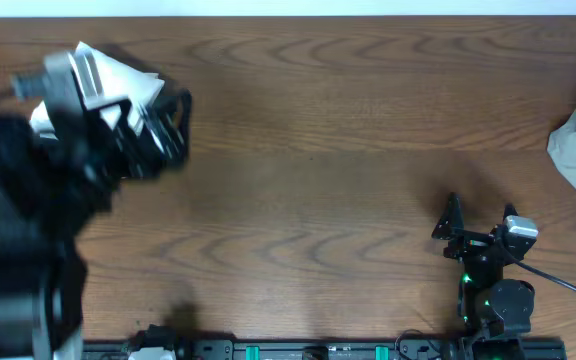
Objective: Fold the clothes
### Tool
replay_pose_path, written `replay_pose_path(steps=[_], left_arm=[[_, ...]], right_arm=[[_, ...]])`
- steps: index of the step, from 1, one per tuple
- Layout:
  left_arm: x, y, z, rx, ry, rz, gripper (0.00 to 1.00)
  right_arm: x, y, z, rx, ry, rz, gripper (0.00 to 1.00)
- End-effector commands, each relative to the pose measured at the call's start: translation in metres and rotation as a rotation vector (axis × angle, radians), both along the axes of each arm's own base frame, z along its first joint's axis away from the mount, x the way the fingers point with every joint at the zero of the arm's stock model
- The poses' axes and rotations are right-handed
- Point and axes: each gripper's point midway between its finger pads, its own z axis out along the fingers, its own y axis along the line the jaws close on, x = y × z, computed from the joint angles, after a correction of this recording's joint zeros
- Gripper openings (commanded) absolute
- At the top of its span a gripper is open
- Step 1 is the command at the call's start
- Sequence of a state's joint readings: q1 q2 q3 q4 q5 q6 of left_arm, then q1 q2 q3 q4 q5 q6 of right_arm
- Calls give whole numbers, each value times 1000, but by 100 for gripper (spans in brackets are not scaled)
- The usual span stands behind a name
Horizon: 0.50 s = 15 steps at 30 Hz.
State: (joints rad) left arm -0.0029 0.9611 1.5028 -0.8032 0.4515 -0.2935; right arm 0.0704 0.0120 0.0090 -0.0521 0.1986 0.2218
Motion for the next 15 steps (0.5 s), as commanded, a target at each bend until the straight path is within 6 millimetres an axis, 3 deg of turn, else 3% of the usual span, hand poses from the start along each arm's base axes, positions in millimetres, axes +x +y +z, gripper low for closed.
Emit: replay_pose_path(steps=[1, 7, 11, 15], left_arm=[[-25, 14, -25, 105, -22, 91, 98], [-54, 34, -96, 141, -34, 192, 98], [-51, 42, -144, 149, -65, 235, 98], [-38, 45, -178, 145, -127, 264, 98]], right_arm=[[0, -3, -1, -17, 3, -12, 99], [0, -3, -1, -17, 2, -12, 99], [0, -3, -1, -17, 3, -12, 99], [0, -3, -1, -17, 3, -12, 99]])
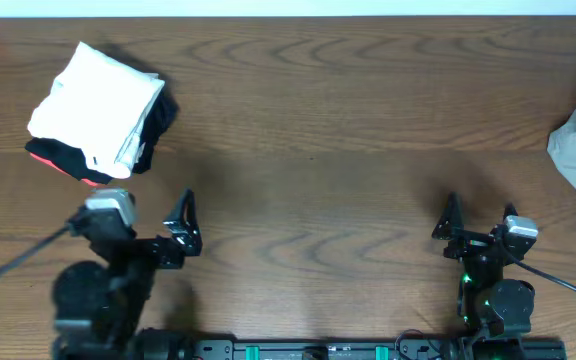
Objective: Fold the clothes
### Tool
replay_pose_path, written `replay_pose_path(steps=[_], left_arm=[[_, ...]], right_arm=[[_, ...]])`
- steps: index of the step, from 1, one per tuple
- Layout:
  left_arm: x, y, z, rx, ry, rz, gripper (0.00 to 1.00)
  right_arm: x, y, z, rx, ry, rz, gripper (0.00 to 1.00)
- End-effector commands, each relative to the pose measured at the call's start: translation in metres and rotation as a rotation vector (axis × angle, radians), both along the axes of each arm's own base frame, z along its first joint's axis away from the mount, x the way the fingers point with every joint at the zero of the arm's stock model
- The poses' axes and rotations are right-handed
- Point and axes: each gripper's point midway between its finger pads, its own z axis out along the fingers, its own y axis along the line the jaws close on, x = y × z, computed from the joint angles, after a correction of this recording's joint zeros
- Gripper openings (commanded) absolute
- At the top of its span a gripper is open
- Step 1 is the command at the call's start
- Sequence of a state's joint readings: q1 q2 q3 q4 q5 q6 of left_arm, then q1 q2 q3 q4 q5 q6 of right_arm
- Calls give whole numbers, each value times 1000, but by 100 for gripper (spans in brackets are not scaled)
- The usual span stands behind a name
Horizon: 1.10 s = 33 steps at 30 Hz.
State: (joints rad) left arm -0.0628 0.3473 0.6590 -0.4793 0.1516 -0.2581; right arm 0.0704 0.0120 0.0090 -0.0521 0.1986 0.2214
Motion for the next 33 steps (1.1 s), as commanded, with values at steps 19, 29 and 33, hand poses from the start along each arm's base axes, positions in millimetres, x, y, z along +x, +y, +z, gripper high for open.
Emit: replay_pose_path(steps=[19, 29, 33], left_arm=[[27, 7, -89, 16, -190, 51, 98], [22, 8, -109, 63, -203, 43, 98], [22, 8, -122, 65, -170, 42, 98]], right_arm=[[0, -3, -1, -17, 3, -12, 99], [0, -3, -1, -17, 3, -12, 99], [0, -3, -1, -17, 3, -12, 99]])
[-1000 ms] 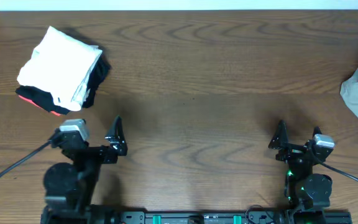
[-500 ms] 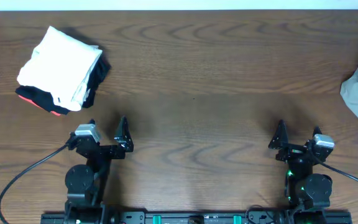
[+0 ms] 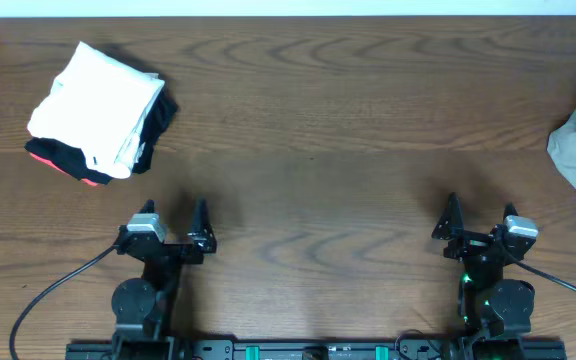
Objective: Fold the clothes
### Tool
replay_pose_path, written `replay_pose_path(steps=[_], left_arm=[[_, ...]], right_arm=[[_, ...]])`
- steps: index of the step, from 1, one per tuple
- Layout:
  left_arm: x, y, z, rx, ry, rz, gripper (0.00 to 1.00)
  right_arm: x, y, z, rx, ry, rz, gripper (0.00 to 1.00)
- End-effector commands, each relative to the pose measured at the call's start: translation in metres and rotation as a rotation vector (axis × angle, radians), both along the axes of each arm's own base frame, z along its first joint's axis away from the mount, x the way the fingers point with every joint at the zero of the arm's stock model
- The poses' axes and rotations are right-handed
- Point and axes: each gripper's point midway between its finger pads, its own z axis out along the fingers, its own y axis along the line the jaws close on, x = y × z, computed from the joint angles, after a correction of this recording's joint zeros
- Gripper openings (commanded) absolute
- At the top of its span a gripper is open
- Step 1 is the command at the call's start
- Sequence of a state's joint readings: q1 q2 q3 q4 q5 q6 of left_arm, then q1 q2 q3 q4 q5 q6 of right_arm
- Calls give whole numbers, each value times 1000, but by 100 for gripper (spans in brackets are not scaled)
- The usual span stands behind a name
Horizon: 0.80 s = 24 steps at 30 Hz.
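Note:
A folded stack (image 3: 100,112) lies at the far left of the table: a white garment on top, black and red ones beneath. An unfolded grey-green garment shows partly at the right edge. My left gripper (image 3: 173,212) stands open near the front edge, well below the stack, with nothing between its fingers. The right gripper (image 3: 480,210) is also open and empty, at the front right, some way from the grey-green garment.
The wooden table (image 3: 318,120) stretches between the two piles. Both arm bases and their cables sit along the front edge.
My left arm has shifted a little to the right near the front edge and now points straight away from the base. The stack and the right arm are unchanged.
At first my left arm reached over the folded stack at the far left, covering part of it. Then it was back by the front edge, the stack lying uncovered. Now it sits squared up at its base. The right arm stayed put throughout.

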State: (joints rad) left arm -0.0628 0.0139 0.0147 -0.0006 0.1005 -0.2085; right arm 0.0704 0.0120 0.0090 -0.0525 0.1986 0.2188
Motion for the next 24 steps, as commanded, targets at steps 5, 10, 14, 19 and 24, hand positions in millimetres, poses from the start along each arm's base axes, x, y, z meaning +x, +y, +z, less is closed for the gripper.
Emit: replay_pose_path(steps=[5, 10, 14, 19, 24], left_arm=[[-2, 0, -18, 41, 60, -1, 98], [-2, 0, -18, 86, 53, -6, 98], [-2, 0, -18, 85, 52, -6, 98], [-2, 0, -18, 85, 55, -6, 98], [-2, 0, -18, 85, 55, -6, 98]], right_arm=[[0, -3, -1, -14, 2, -12, 99], [0, -3, -1, -14, 2, -12, 99], [0, -3, -1, -14, 2, -12, 99], [0, -3, -1, -14, 2, -12, 99], [0, -3, -1, -14, 2, -12, 99]])
